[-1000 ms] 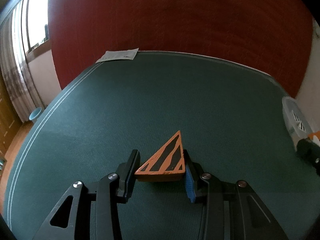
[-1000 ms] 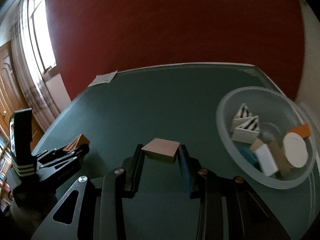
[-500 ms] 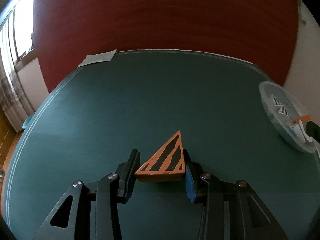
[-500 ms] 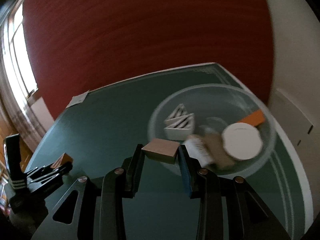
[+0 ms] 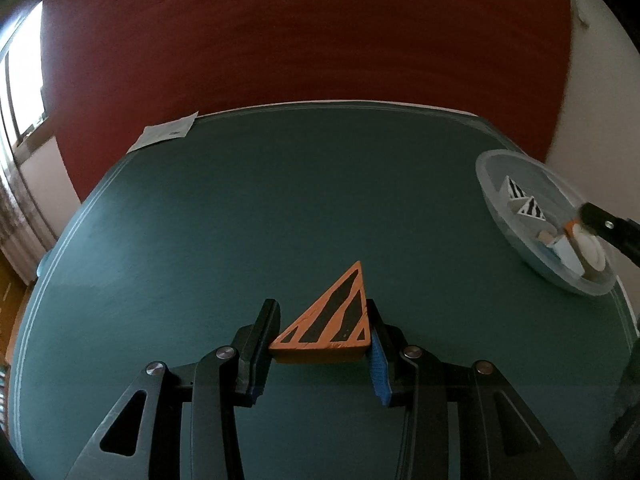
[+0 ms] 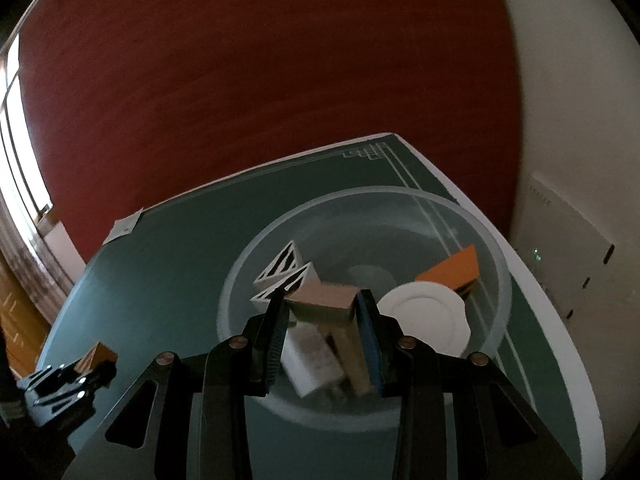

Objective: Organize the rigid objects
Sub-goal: 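Carry the wedge into the bowl with the right tool while the left tool holds the triangle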

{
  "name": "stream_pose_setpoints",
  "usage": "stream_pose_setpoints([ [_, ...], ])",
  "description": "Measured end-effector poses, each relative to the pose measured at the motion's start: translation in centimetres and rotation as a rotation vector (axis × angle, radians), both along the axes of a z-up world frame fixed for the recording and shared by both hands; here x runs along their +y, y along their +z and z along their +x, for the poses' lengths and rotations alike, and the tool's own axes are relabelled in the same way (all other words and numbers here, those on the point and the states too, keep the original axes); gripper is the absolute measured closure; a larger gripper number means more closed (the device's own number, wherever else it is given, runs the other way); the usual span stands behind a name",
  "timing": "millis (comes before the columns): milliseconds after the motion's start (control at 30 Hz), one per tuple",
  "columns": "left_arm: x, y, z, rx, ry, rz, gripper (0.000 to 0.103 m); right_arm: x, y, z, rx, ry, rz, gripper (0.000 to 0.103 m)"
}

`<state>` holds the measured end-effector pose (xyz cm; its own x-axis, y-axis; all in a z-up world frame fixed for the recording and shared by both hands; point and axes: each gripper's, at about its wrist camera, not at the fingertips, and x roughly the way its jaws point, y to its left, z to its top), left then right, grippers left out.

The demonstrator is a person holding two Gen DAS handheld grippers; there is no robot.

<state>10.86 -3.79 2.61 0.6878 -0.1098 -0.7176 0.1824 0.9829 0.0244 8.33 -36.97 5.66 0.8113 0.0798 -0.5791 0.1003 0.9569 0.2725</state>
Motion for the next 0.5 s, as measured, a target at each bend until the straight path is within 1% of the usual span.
stream_pose_setpoints([
  [133, -0.7, 0.3, 0.0, -0.004, -0.015, 0.008, 0.06, -0.8, -0.5, 0.0, 0.013, 0.002, 0.027, 0.066],
  [367, -3.0, 0.8, 0.1, -0.004, -0.067, 0.015, 0.06, -1.6, -0.6, -2.2, 0.006, -0.001, -0.021, 0.066],
  [500, -4.9, 1.0, 0.2, 0.002, -0.114, 0.015, 0.06, -2.5, -1.1, -3.7, 0.008, -0.038, -0.031, 0.066],
])
